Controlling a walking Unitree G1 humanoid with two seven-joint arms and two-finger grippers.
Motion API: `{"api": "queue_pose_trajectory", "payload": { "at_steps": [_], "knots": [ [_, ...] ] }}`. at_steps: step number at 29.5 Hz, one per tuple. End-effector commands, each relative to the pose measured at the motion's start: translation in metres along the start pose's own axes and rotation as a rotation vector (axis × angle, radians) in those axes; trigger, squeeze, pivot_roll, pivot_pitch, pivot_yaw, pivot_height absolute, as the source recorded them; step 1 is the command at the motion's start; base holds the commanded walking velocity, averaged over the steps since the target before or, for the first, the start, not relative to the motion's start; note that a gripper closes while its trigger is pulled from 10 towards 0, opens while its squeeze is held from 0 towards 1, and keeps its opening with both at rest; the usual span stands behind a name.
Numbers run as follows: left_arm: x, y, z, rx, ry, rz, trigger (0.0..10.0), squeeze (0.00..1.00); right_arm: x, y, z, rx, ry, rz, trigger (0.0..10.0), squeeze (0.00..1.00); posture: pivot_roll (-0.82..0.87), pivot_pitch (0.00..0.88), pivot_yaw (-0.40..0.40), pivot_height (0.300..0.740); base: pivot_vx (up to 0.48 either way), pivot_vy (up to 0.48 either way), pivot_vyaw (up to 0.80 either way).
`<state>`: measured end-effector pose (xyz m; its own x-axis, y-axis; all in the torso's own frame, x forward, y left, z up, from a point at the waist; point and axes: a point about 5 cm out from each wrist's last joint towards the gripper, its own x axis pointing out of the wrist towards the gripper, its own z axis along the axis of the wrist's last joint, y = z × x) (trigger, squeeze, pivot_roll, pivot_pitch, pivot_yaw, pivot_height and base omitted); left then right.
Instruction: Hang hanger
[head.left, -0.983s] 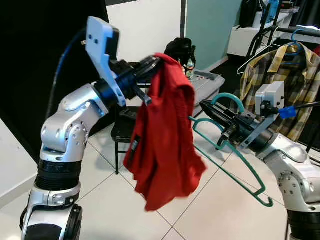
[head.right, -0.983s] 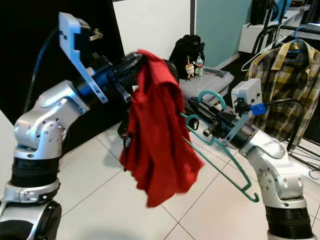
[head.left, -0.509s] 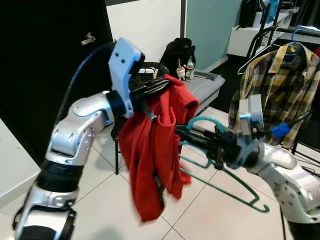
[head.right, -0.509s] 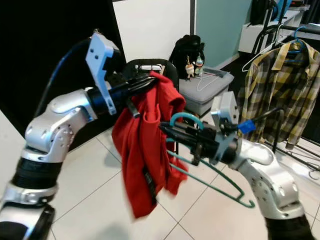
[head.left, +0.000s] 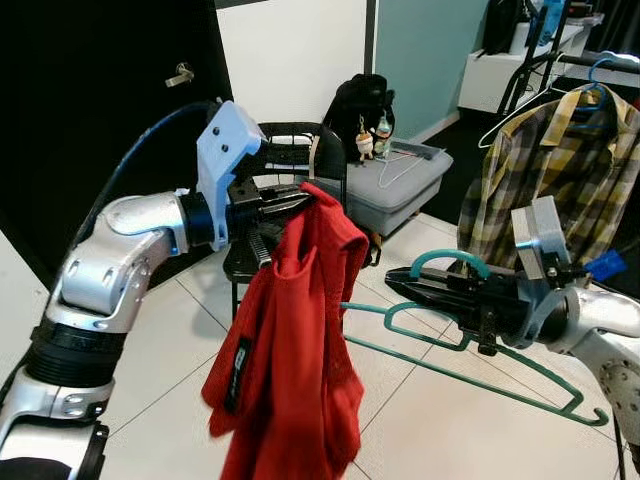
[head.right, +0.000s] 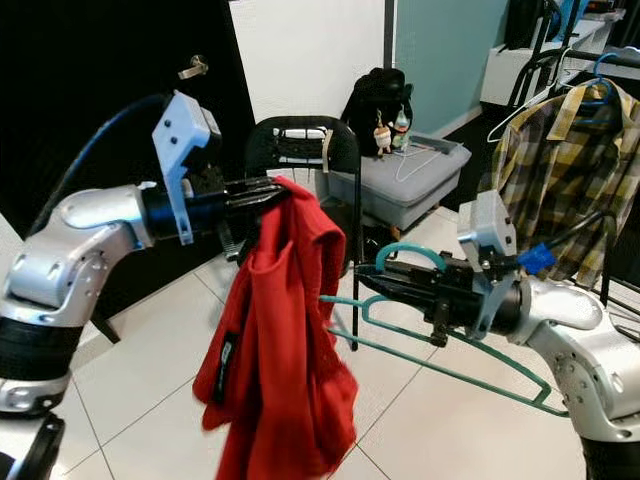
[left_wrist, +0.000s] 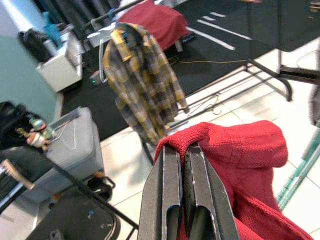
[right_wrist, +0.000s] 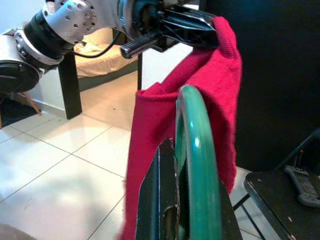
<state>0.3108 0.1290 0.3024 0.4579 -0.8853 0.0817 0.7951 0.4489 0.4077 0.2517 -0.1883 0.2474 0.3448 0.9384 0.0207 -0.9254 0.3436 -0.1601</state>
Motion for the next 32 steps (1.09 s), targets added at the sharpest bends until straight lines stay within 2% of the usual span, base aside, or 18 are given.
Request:
{"api": "queue_pose_trajectory", "payload": {
  "at_steps": [1,3,4,5,6,10,13,16,17,18,19,21,22,26,27,29,31,32],
  "knots": [
    [0.001,-0.011,0.005,0.001,-0.009,-0.097,10.0,0.0,0.0,0.001,0.003,0.01,-0.024,0.018,10.0,0.0,-0.06,0.0,0.06,0.74,0.0,0.0,0.0],
    [0.001,-0.011,0.005,0.001,-0.009,-0.097,10.0,0.0,0.0,0.001,0.003,0.01,-0.024,0.018,10.0,0.0,-0.06,0.0,0.06,0.74,0.0,0.0,0.0],
    [0.006,-0.023,0.006,-0.006,-0.023,-0.178,10.0,0.0,0.002,0.001,0.004,0.016,-0.039,0.026,10.0,0.0,-0.06,0.0,0.059,0.74,0.0,0.0,0.0],
    [0.006,-0.023,0.006,-0.006,-0.023,-0.178,10.0,0.0,0.002,0.001,0.004,0.016,-0.039,0.026,10.0,0.0,-0.06,0.0,0.059,0.74,0.0,0.0,0.0],
    [0.015,-0.036,0.006,-0.008,-0.033,-0.255,10.0,0.0,0.007,0.002,0.003,0.016,-0.052,0.03,10.0,0.0,-0.06,0.0,0.055,0.74,0.0,0.0,0.0],
    [0.03,-0.055,0.003,-0.012,-0.048,-0.335,10.0,0.0,0.014,0.0,0.002,0.015,-0.078,0.023,10.0,0.0,-0.06,0.0,0.059,0.74,0.0,0.0,0.0],
    [0.047,-0.062,0.0,-0.014,-0.066,-0.309,10.0,0.0,0.023,-0.001,0.002,0.012,-0.117,0.003,10.0,0.0,-0.06,0.0,0.06,0.74,0.0,0.0,0.0],
    [0.047,-0.062,0.0,-0.014,-0.066,-0.309,10.0,0.0,0.023,-0.001,0.002,0.012,-0.117,0.003,10.0,0.0,-0.06,0.0,0.06,0.74,0.0,0.0,0.0],
    [0.058,-0.061,-0.002,-0.033,-0.074,-0.262,10.0,0.0,0.027,-0.002,0.002,0.012,-0.134,-0.009,10.0,0.0,-0.06,0.0,0.063,0.74,0.0,0.0,0.0],
    [0.058,-0.061,-0.002,-0.033,-0.074,-0.262,10.0,0.0,0.027,-0.002,0.002,0.012,-0.134,-0.009,10.0,0.0,-0.06,0.0,0.063,0.74,0.0,0.0,0.0],
    [0.068,-0.053,-0.004,-0.065,-0.08,-0.157,10.0,0.0,0.031,-0.003,0.002,0.013,-0.159,-0.028,10.0,0.0,-0.07,0.0,0.071,0.74,0.0,0.0,0.0],
    [0.068,-0.053,-0.004,-0.065,-0.08,-0.157,10.0,0.0,0.031,-0.003,0.002,0.013,-0.159,-0.028,10.0,0.0,-0.07,0.0,0.071,0.74,0.0,0.0,0.0],
    [0.074,-0.043,-0.006,-0.117,-0.086,-0.057,10.0,0.0,0.033,-0.004,0.003,0.015,-0.184,-0.049,10.0,0.0,-0.07,0.0,0.074,0.74,0.0,0.0,0.0],
    [0.074,-0.043,-0.006,-0.117,-0.086,-0.057,10.0,0.0,0.033,-0.004,0.003,0.015,-0.184,-0.049,10.0,0.0,-0.07,0.0,0.074,0.74,0.0,0.0,0.0],
    [0.075,-0.037,-0.008,-0.174,-0.088,0.01,10.0,1.0,0.035,-0.004,0.004,0.017,-0.207,-0.066,10.0,0.0,-0.07,0.0,0.076,0.74,0.0,0.0,0.0],
    [0.075,-0.037,-0.008,-0.174,-0.088,0.01,10.0,1.0,0.035,-0.004,0.004,0.017,-0.207,-0.066,10.0,0.0,-0.07,0.0,0.076,0.74,0.0,0.0,0.0],
    [0.059,-0.039,-0.014,-0.161,-0.022,-0.075,10.0,1.0,0.034,-0.006,0.006,0.021,-0.247,-0.089,10.0,0.0,-0.06,0.0,0.079,0.74,0.0,0.0,0.0],
    [0.059,-0.039,-0.014,-0.161,-0.022,-0.075,10.0,1.0,0.034,-0.006,0.006,0.021,-0.247,-0.089,10.0,0.0,-0.06,0.0,0.079,0.74,0.0,0.0,0.0]
  ]
}}
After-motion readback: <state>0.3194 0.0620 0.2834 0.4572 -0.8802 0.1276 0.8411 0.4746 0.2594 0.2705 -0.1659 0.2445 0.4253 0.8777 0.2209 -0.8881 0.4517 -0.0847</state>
